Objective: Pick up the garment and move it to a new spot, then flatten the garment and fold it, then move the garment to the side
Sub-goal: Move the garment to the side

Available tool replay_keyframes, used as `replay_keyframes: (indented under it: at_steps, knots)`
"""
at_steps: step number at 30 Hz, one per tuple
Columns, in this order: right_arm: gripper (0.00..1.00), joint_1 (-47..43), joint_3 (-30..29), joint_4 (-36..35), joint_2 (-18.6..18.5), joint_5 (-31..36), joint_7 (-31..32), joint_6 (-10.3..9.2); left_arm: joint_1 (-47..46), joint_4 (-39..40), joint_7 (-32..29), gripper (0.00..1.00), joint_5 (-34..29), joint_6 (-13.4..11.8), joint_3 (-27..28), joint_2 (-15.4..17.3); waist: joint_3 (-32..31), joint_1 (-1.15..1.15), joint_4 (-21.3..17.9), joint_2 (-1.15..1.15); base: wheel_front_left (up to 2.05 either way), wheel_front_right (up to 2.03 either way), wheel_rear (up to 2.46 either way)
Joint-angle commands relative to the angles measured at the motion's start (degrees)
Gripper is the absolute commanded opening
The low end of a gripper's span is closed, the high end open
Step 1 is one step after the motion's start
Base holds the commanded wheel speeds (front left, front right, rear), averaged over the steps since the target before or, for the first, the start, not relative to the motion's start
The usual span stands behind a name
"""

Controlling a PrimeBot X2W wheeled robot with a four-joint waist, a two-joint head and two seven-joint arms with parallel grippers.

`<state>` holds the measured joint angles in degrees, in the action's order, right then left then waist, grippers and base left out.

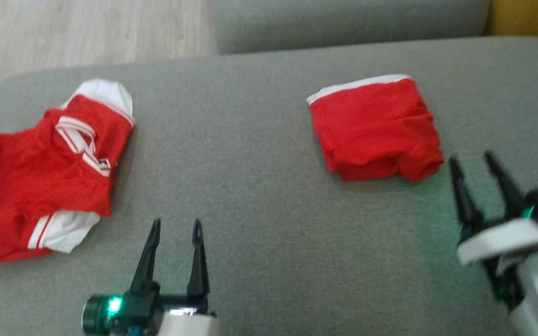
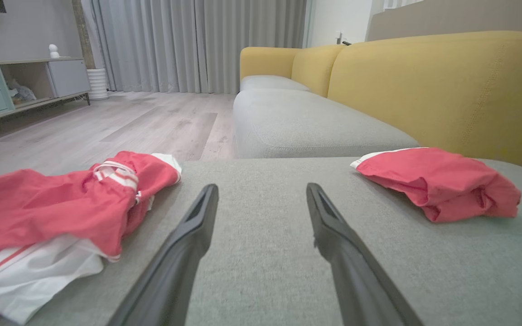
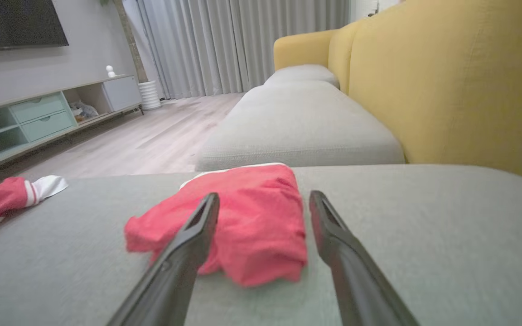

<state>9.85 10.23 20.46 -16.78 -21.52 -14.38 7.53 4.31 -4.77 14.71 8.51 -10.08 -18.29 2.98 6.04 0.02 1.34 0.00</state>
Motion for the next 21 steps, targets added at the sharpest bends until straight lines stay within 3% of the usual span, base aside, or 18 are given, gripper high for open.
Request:
replay_keyframes:
  at_steps: [1,9,17,18,19,20,21]
  knots:
    - [1.00,3.21,0.64,0.87,-1.68,-1.14,-0.61,-0.04,-3.08,2.09,0.29,1.00,-0.42,-0.42,1.14,-0.11,2.56,-0.02,0.78,0.00,0.00,0.00,0.00]
    - [1.00,17.61,3.74,17.13,-5.13,-9.80,4.03,-0.04,-7.16,2.10,0.29,1.00,0.36,-1.15,-1.10,-0.11,7.04,-0.02,3.50,0.00,0.00,0.00,0.00]
    - [1.00,23.40,9.90,27.66,-4.75,-18.99,9.43,-0.04,-9.38,1.99,0.29,1.00,1.40,-2.37,-2.64,-0.11,10.01,-0.02,5.21,0.00,0.00,0.00,0.00]
    - [0.69,23.63,10.73,28.24,-4.68,-20.30,10.40,-0.04,-9.54,1.94,0.29,1.00,1.54,-2.50,-2.71,-0.11,10.20,-0.02,5.17,0.00,0.00,0.00,0.00]
    - [0.28,23.90,11.65,28.63,-4.94,-21.10,10.90,-0.04,-9.69,1.91,0.29,1.00,1.64,-2.65,-2.73,-0.11,10.39,-0.02,5.02,0.00,0.00,0.00,0.00]
    - [0.00,24.18,12.54,28.74,-5.36,-21.69,10.88,-0.04,-9.81,1.93,0.29,1.00,1.73,-2.84,-2.66,-0.11,10.58,-0.02,4.73,0.00,0.00,0.00,0.00]
    - [0.00,24.40,13.39,28.68,-5.78,-22.29,10.72,-0.04,-9.90,1.99,0.29,1.00,1.90,-3.00,-2.57,-0.11,10.74,-0.02,4.34,0.00,0.00,0.00,0.00]
